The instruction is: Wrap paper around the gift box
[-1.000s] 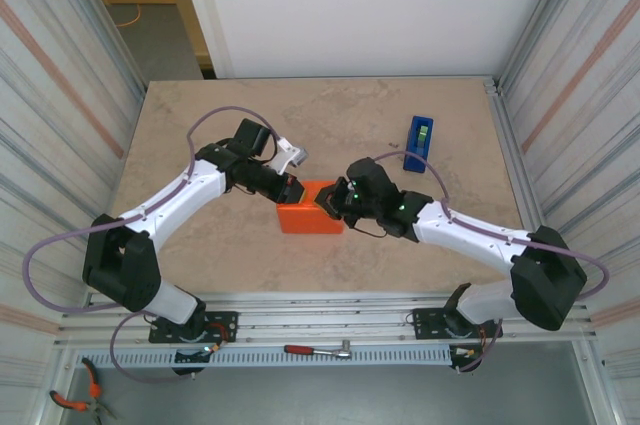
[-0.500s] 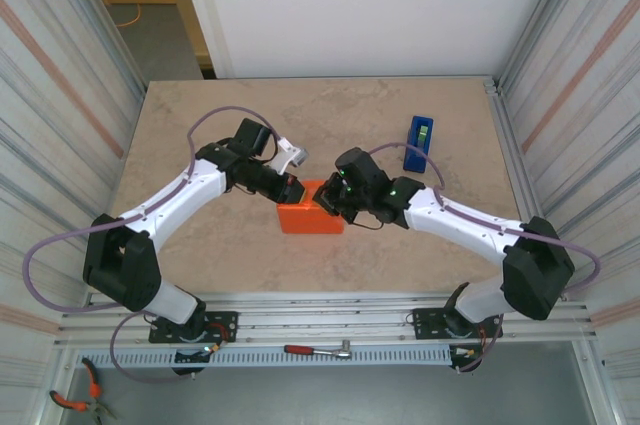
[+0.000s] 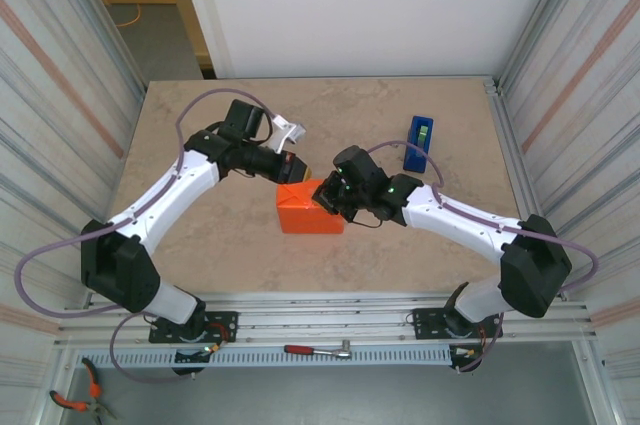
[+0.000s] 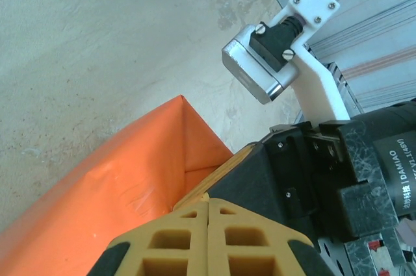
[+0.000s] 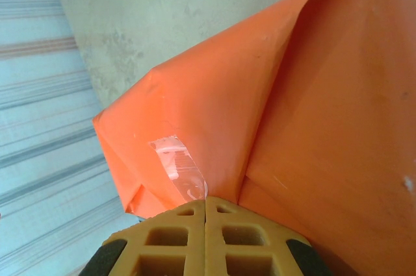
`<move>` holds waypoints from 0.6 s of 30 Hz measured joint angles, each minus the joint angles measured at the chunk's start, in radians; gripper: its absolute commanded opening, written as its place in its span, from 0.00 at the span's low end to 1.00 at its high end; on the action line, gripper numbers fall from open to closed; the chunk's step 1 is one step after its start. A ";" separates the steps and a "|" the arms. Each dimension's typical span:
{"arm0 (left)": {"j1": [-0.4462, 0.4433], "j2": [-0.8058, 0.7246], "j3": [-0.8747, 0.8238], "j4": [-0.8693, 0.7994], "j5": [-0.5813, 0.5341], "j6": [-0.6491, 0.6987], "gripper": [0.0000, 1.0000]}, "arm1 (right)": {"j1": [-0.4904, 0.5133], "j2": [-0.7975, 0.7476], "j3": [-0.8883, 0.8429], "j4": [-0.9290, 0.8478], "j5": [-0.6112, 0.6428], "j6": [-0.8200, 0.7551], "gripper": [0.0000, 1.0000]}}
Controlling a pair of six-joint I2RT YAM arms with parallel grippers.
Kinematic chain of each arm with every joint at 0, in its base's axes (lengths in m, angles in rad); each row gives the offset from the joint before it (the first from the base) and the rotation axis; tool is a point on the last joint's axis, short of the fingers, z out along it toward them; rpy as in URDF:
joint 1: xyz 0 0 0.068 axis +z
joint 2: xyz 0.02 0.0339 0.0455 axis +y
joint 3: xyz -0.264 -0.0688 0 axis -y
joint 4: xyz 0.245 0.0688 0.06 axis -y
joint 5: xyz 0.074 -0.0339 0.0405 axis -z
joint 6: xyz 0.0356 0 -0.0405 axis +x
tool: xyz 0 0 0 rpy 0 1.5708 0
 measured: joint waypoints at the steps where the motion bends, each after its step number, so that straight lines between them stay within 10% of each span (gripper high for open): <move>1: -0.003 0.006 0.000 0.004 0.000 -0.005 0.00 | 0.000 0.000 0.000 0.000 0.000 0.000 0.00; 18: -0.050 0.074 -0.078 0.140 -0.012 -0.071 0.00 | 0.004 -0.007 -0.012 0.009 0.003 0.006 0.00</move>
